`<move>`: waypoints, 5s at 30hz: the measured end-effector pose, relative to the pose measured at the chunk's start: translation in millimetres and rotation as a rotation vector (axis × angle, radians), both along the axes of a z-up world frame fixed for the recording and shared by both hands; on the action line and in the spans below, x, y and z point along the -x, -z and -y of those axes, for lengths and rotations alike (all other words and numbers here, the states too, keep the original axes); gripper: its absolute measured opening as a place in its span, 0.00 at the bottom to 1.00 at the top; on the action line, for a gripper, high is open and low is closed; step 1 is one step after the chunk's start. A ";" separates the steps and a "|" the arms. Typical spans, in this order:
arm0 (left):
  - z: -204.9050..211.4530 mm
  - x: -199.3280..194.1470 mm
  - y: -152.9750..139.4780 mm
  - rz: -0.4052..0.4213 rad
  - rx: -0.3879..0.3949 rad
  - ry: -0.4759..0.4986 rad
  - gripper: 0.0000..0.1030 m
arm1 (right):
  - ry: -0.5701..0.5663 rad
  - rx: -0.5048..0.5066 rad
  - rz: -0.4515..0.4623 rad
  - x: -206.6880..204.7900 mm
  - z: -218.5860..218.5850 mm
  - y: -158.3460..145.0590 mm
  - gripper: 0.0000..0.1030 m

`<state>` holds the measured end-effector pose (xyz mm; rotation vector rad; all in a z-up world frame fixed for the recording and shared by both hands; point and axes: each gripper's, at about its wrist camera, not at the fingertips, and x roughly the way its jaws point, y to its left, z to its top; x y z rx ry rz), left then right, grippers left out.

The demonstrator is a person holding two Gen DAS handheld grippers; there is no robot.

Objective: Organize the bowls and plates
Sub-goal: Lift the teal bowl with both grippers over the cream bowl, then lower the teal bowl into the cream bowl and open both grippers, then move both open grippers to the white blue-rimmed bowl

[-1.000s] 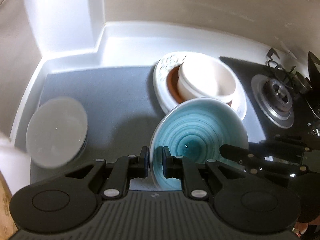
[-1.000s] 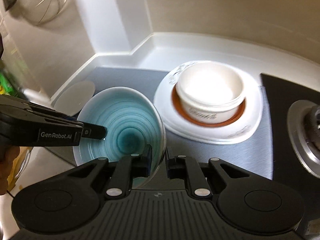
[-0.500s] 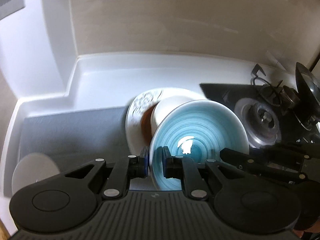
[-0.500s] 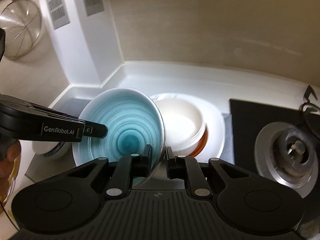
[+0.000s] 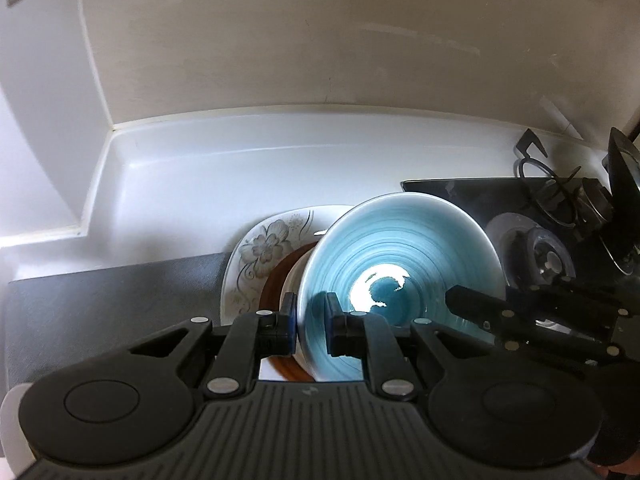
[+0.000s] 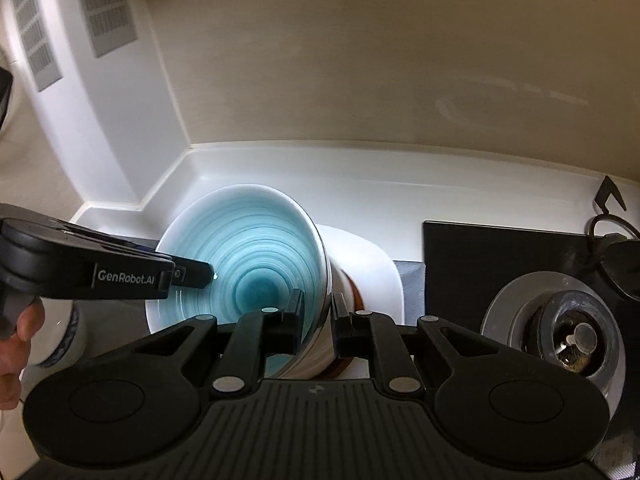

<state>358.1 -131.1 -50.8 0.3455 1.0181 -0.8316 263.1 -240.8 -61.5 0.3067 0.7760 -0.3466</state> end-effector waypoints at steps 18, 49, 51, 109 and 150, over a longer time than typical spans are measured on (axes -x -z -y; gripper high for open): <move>18.2 -20.4 23.2 -0.028 -0.077 -0.014 0.12 | 0.014 -0.106 -0.070 -25.8 21.2 21.9 0.14; 8.2 -29.4 16.8 -0.006 -0.043 -0.063 0.49 | 0.238 -0.499 -0.004 -18.1 75.2 49.8 0.25; 6.8 -26.6 17.5 0.010 -0.048 -0.055 0.51 | 0.218 -0.431 -0.006 -19.9 67.9 44.1 0.26; -121.9 175.4 -53.4 0.210 0.102 -0.138 1.00 | -0.014 -0.012 0.308 201.6 -80.4 -44.5 0.89; -302.9 -19.6 27.7 0.004 -0.035 -0.745 1.00 | -0.288 -0.084 0.013 -65.7 -196.4 0.7 0.90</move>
